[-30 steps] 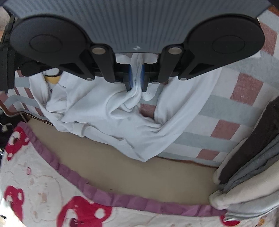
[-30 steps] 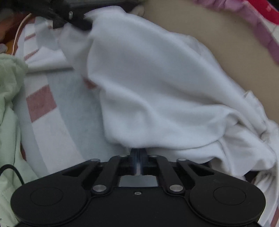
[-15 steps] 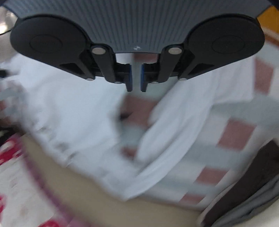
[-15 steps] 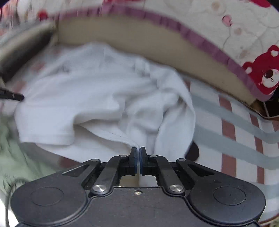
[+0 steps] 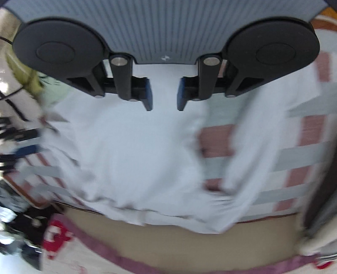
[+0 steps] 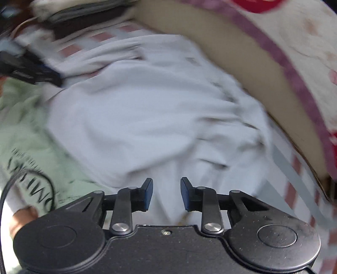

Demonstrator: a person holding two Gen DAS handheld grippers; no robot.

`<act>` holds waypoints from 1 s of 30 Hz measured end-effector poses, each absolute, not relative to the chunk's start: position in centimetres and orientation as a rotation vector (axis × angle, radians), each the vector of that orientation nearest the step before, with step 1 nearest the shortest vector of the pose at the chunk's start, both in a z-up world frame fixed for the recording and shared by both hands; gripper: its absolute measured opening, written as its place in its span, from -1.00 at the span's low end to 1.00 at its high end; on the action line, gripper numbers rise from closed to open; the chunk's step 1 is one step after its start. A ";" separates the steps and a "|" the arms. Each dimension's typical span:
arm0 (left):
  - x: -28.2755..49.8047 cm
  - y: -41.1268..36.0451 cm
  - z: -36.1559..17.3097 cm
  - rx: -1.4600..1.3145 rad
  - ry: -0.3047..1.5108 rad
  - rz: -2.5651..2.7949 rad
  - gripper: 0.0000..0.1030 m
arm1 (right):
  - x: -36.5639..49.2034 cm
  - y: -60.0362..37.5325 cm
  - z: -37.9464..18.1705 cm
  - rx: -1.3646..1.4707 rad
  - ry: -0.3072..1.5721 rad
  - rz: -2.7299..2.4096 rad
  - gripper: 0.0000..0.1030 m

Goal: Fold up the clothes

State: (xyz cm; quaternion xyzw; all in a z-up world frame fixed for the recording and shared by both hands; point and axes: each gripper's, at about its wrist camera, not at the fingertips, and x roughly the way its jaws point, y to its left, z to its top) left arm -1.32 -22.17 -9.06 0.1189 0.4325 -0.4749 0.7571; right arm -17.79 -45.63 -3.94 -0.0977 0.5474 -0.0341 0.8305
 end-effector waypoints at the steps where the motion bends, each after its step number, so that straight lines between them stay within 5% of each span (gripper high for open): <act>1: -1.9 -22.8 -9.4 0.263 0.948 -1.060 -0.49 | -17.1 -45.3 -4.8 -0.218 1.184 -0.047 -0.36; 3: -2.7 -23.8 -10.0 0.281 0.957 -1.089 -0.49 | -15.5 -44.7 -6.8 -0.244 1.241 -0.025 -0.28; 5: -3.3 -24.3 -10.2 0.297 0.966 -1.103 -0.49 | -13.6 -44.6 -8.9 -0.264 1.288 -0.038 0.10; 9: -3.5 -24.4 -10.3 0.318 0.970 -1.108 -0.49 | -11.5 -44.9 -12.0 -0.234 1.367 -0.060 0.13; 10: -3.4 -24.3 -10.3 0.320 0.969 -1.105 -0.49 | -11.2 -45.1 -12.6 -0.229 1.379 -0.081 0.07; 11: -3.3 -24.1 -10.3 0.323 0.969 -1.103 -0.47 | -11.1 -45.5 -12.8 -0.229 1.376 -0.116 -0.24; 12: -3.1 -24.0 -10.3 0.317 0.969 -1.092 -0.39 | -11.3 -45.9 -12.2 -0.197 1.330 -0.124 -0.91; 13: -3.0 -23.9 -10.4 0.310 0.969 -1.082 -0.36 | -11.9 -46.3 -10.8 -0.135 1.239 -0.104 -1.00; 17: -2.5 -23.7 -10.0 0.268 0.952 -1.087 -0.35 | -14.9 -48.7 -5.1 0.123 0.992 -0.137 -1.00; 21: -3.3 -25.2 -9.2 0.255 0.894 -1.183 -0.33 | -16.4 -50.4 -3.2 0.127 0.970 -0.179 -0.99; 23: -4.0 -26.5 -8.8 0.260 0.866 -1.251 -0.15 | -16.5 -50.8 -3.1 0.142 1.003 -0.163 -0.98; 28: -5.8 -33.2 -10.8 0.295 0.946 -1.350 -0.01 | -16.3 -50.9 -5.0 0.168 1.061 -0.127 -0.56; 30: -5.7 -35.9 -12.7 0.273 1.092 -1.352 0.01 | -16.6 -50.4 -5.5 0.118 1.072 -0.153 -0.55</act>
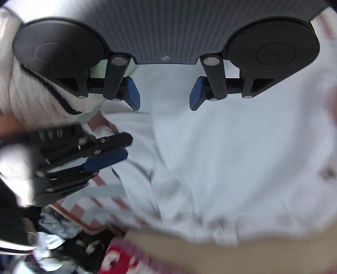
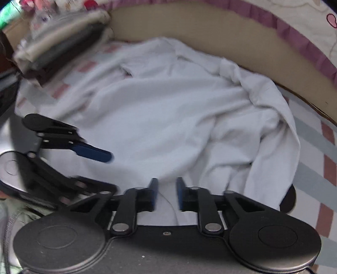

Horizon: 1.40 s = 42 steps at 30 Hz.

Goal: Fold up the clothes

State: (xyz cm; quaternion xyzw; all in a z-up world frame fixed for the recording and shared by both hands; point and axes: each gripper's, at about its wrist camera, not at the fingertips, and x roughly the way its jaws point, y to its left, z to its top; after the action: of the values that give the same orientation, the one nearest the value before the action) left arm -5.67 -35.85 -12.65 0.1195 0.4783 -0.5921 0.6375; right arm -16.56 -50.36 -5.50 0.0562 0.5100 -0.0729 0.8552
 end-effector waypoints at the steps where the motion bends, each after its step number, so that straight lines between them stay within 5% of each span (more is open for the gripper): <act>1: -5.5 -36.9 -13.7 0.255 1.182 -1.351 0.01 | -16.7 -50.0 -5.7 0.085 1.076 -0.172 -0.54; 4: -5.5 -38.7 -15.2 0.289 1.250 -1.334 -0.08 | -17.4 -49.4 -5.8 0.038 1.074 -0.150 -0.53; 5: -5.5 -38.8 -15.3 0.314 1.236 -1.311 -0.68 | -17.6 -49.4 -5.7 0.037 1.069 -0.134 -0.52; 6: -5.4 -38.9 -15.3 0.338 1.223 -1.288 -0.97 | -17.7 -49.4 -5.7 0.035 1.065 -0.135 -0.46; 13: 1.7 -33.4 -11.9 0.044 1.169 -1.100 -0.97 | -17.4 -49.6 -5.2 0.006 0.995 -0.276 -0.20; 20: 5.6 -29.5 -9.9 -0.142 1.083 -0.958 -0.97 | -14.2 -49.8 -6.0 0.097 0.990 -0.178 -0.17; 30: 6.9 -27.8 -8.7 -0.111 0.959 -0.899 -0.97 | -9.6 -43.8 -10.5 -0.177 0.998 -0.016 -0.07; 35: 5.7 -28.6 -7.6 0.093 0.737 -0.782 -0.97 | -9.4 -43.1 -12.3 -0.230 1.032 -0.015 0.02; 42: 6.2 -26.6 -9.5 -0.032 0.837 -0.816 -0.96 | -8.9 -45.0 -13.3 -0.148 1.090 -0.077 0.18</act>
State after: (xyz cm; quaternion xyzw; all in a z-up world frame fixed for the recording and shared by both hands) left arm 6.24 -26.57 -9.51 -0.0150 0.3949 -0.3852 0.8339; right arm -8.87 -45.05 -13.30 -0.0705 0.5180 -0.0363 0.8517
